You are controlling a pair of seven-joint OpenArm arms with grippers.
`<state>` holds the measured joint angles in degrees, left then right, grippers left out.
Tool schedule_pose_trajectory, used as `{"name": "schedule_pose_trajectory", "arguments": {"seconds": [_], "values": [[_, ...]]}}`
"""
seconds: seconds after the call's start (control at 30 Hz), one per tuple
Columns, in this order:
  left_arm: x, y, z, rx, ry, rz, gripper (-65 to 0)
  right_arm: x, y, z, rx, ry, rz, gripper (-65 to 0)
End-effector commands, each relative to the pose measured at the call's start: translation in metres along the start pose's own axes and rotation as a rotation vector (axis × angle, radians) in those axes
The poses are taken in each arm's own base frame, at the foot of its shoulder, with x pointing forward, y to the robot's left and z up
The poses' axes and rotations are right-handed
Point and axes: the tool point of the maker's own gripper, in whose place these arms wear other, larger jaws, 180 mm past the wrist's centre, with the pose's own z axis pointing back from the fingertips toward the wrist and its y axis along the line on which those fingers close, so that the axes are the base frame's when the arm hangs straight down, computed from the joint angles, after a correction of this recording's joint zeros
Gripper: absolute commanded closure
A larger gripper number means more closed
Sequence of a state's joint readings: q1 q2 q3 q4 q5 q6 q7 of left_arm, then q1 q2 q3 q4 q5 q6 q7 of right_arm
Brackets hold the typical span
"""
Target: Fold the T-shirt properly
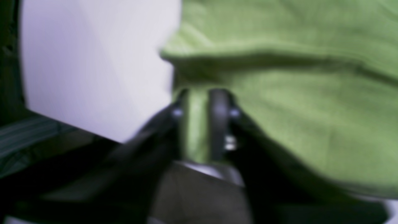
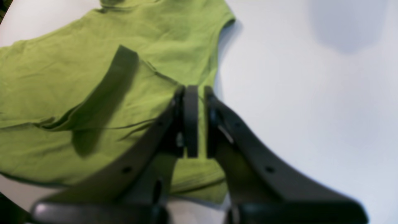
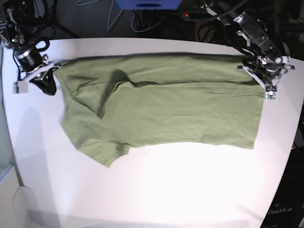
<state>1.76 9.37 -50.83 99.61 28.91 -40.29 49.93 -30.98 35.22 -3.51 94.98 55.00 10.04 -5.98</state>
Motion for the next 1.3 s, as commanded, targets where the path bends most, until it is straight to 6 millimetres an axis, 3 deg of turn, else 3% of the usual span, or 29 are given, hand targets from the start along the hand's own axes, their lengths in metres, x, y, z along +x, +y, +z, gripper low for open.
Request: {"name": "schedule_pose_trajectory", "arguments": {"seconds": [0.0,0.07,0.13,0.23,0.33,0.4,0.57,0.67,0.73,0.8,0.9,1.07,1.17,1.27], "values": [[0.015,0.008,0.006,0.023,-0.054,0.010,-20.1,0.015,-0.001,0.000,0.004,-0.039,0.014,-3.2],[0.023,0.010,0.012,0.021,-0.091,0.023,-30.4,0.015,-0.001,0.000,0.004,-0.039,0.014,-3.2],[0.029,0.012,0.018,0.023,-0.125,0.034,-35.5,0.015,0.000,0.000,0.005,-0.040,0.014,-3.2],[0.035,0.014,0.026,0.028,-0.127,0.041,-34.0,0.018,0.000,0.000,0.008,-0.044,0.020,-3.5],[0.048,0.017,0.030,0.040,-0.140,0.051,-33.5,0.033,0.000,-0.009,0.028,-0.025,0.078,-3.6],[0.062,0.017,0.031,0.038,-0.166,0.063,-33.5,0.048,0.004,-0.023,0.047,0.009,0.115,-3.6],[0.088,0.044,0.037,0.090,-0.182,0.067,-33.6,0.108,0.015,-0.054,0.066,0.029,0.187,-3.6],[0.095,0.052,0.032,0.090,-0.155,0.073,-33.5,0.148,0.023,-0.073,0.080,0.024,0.212,-3.6],[0.100,0.052,0.025,0.074,-0.145,0.076,-33.2,0.163,0.037,-0.091,0.132,0.028,0.221,-4.2],[0.096,0.051,0.017,0.061,-0.122,0.073,-33.2,0.172,0.037,-0.111,0.146,0.055,0.202,-8.9],[0.094,0.052,0.015,0.060,-0.117,0.073,-33.5,0.175,0.043,-0.139,0.180,0.095,0.197,-19.6],[0.096,0.048,0.005,0.031,-0.105,0.069,-33.5,0.153,0.072,-0.194,0.261,0.237,0.314,-37.6],[0.099,0.047,-0.001,0.014,-0.097,0.069,-33.5,0.133,0.084,-0.210,0.292,0.294,0.426,-47.3],[0.109,0.052,-0.003,0.014,-0.107,0.073,-33.5,0.117,0.098,-0.221,0.315,0.337,0.526,-52.7]]}}
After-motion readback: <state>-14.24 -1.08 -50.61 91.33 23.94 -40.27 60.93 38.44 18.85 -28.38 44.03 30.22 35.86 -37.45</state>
